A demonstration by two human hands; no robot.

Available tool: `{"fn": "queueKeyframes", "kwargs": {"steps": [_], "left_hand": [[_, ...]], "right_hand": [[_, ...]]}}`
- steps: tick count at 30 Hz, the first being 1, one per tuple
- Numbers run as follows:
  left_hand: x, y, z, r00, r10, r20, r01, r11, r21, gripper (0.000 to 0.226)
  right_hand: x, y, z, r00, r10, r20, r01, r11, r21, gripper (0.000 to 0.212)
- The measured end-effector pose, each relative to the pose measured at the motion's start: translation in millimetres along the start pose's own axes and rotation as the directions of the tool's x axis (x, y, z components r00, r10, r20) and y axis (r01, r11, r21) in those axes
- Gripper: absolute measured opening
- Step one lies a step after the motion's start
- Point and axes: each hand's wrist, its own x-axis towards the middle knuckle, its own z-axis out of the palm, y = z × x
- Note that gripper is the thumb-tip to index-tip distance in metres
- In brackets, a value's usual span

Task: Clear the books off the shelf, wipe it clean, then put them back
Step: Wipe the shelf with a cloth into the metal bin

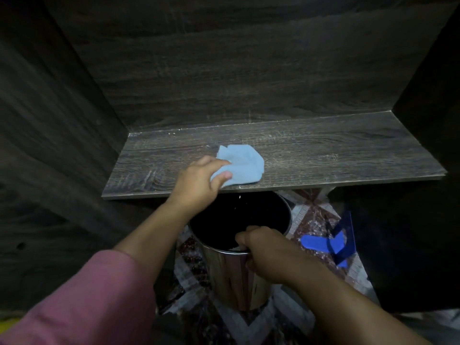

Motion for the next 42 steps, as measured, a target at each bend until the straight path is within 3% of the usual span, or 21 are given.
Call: {"fn": "queueKeyframes", "kwargs": {"steps": [7,11,14,16,17,21,26,30,32,35,37,38,40,42], "left_hand": [[-34.6,20.3,-18.1,0.996,0.009,0.090,0.008,0.982,-0.188,0.028],[-50.1,33.4,-21.3,0.983,-0.123,-0.135,0.088,0.968,-0.236,0.029],[-52.6,46.2,-24.9,0.923,-0.186,-0.337,0.102,0.962,-0.252,0.031],[-51.5,52.8,-25.8,0.897,-0.197,-0.397,0.102,0.964,-0.246,0.033],[-51.3,53.3,-24.4,0.909,-0.181,-0.375,0.106,0.971,-0.212,0.035],[-52.3,50.4,-11.8,0.981,-0.178,-0.072,0.176,0.984,-0.029,0.032],[-50.1,56.5,-21.0,0.936,-0.155,-0.315,0.113,0.983,-0.147,0.030],[-51.5,41.5,-10.2,0.981,-0.148,-0.123,0.144,0.989,-0.043,0.033],[-50.2,42.9,-11.9,0.965,-0.134,-0.224,0.114,0.989,-0.099,0.035],[-42.9,50.8,-23.3,0.882,-0.118,-0.456,0.038,0.983,-0.182,0.030],[-40.7,45.9,-22.3,0.936,-0.110,-0.333,0.066,0.988,-0.139,0.032],[-40.5,41.5,-19.2,0.977,-0.113,-0.182,0.099,0.991,-0.084,0.033],[-42.3,35.3,-14.0,0.991,-0.124,0.057,0.128,0.989,-0.072,0.030],[-40.2,34.6,-15.0,0.995,-0.100,0.000,0.099,0.985,-0.139,0.027]], "right_hand": [[-5.5,-4.3,-4.0,0.999,-0.022,0.023,0.023,0.999,-0.033,0.017],[-8.3,-5.4,-3.9,0.999,-0.016,0.028,0.017,0.999,-0.036,0.019],[-10.6,-7.2,-3.5,1.000,-0.003,0.026,0.004,1.000,-0.031,0.019],[-12.7,-7.7,-3.4,1.000,0.001,0.024,0.000,0.999,-0.042,0.019],[-13.5,-7.6,-3.3,1.000,-0.002,0.019,0.003,0.999,-0.052,0.019],[-14.9,-6.5,-5.5,1.000,-0.021,-0.009,0.021,0.996,-0.082,0.019],[-13.7,-6.1,-4.6,0.999,-0.021,-0.035,0.018,0.996,-0.092,0.022],[-14.0,-5.3,-4.0,0.999,-0.018,-0.030,0.016,0.997,-0.081,0.023],[-13.8,-4.8,-3.9,0.999,-0.019,-0.032,0.017,0.997,-0.081,0.022],[-13.0,-4.3,-2.7,0.999,-0.025,-0.039,0.022,0.996,-0.081,0.021],[-13.0,-4.1,-1.7,0.999,-0.024,-0.040,0.021,0.996,-0.082,0.023],[-13.1,-3.7,-1.2,0.999,-0.026,-0.041,0.022,0.996,-0.089,0.024],[-13.6,-3.2,-1.5,0.999,-0.029,-0.034,0.026,0.995,-0.100,0.024],[-13.5,-2.6,-2.0,0.999,-0.030,-0.027,0.027,0.995,-0.096,0.023]]}}
